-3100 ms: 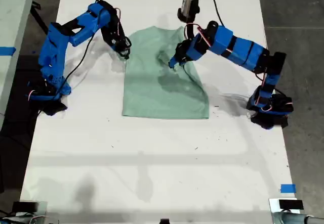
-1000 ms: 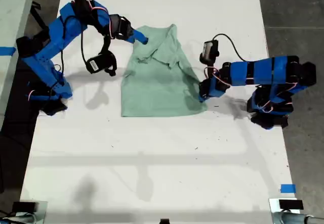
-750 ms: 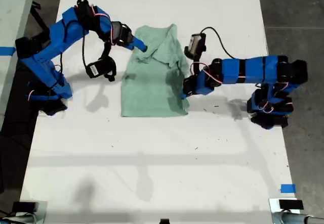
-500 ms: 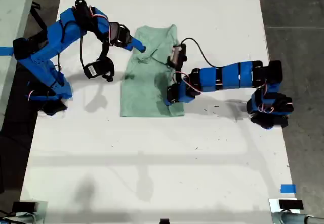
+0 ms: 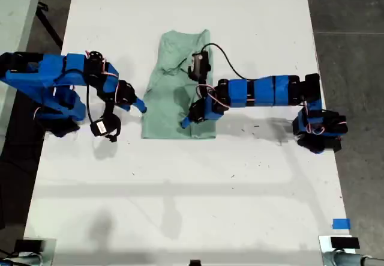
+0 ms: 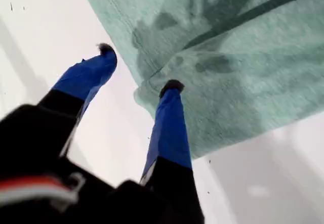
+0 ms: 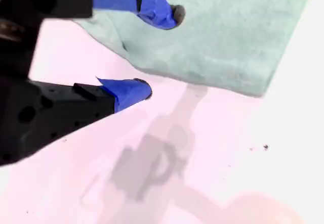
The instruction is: Fold t-shirt
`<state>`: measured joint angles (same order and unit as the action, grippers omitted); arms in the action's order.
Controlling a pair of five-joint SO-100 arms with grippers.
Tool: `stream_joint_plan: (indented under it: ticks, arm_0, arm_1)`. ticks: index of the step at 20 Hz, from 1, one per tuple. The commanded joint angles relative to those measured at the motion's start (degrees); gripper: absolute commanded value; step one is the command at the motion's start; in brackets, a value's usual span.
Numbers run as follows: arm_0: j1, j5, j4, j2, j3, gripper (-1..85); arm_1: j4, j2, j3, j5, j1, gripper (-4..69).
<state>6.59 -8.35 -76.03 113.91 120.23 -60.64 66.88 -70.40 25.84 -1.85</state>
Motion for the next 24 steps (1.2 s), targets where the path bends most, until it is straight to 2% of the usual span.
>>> stream_joint_plan:
  ticks: [1,5,10,13,14,16,20,24]
  arm_0:
    - [-7.56,8.70,4.31,-4.22,0.62,24.4]
    - [-11.51,12.57,9.67,-10.55,0.00,24.7]
    - [-7.47,11.43,16.70,-17.23,-0.09,24.0]
    - [-5.89,11.69,18.37,-25.58,-3.60,22.5]
    - [-5.19,11.69,18.11,-28.56,-5.10,17.9]
    - [-3.69,12.92,16.52,-29.27,-5.98,0.0]
    - [-2.90,11.60,12.48,-27.42,-9.93,-0.1]
    - [0.53,10.55,-1.67,-17.40,-13.62,-0.1]
  arm_1:
    - [-5.19,8.00,3.34,1.14,-1.85,21.5]
    - [-7.29,10.81,0.79,1.23,-2.20,19.6]
    - [-10.90,12.83,0.09,1.58,-1.67,17.4]
    - [-11.25,17.14,-3.69,1.32,-1.49,16.5]
    - [-11.51,18.63,-4.92,1.14,-1.49,16.3]
    - [-11.87,21.18,-7.03,0.88,-1.41,15.8]
    - [-10.46,25.05,-12.30,-0.18,-1.49,15.2]
    - [-8.26,29.27,-18.28,-1.05,-1.93,14.8]
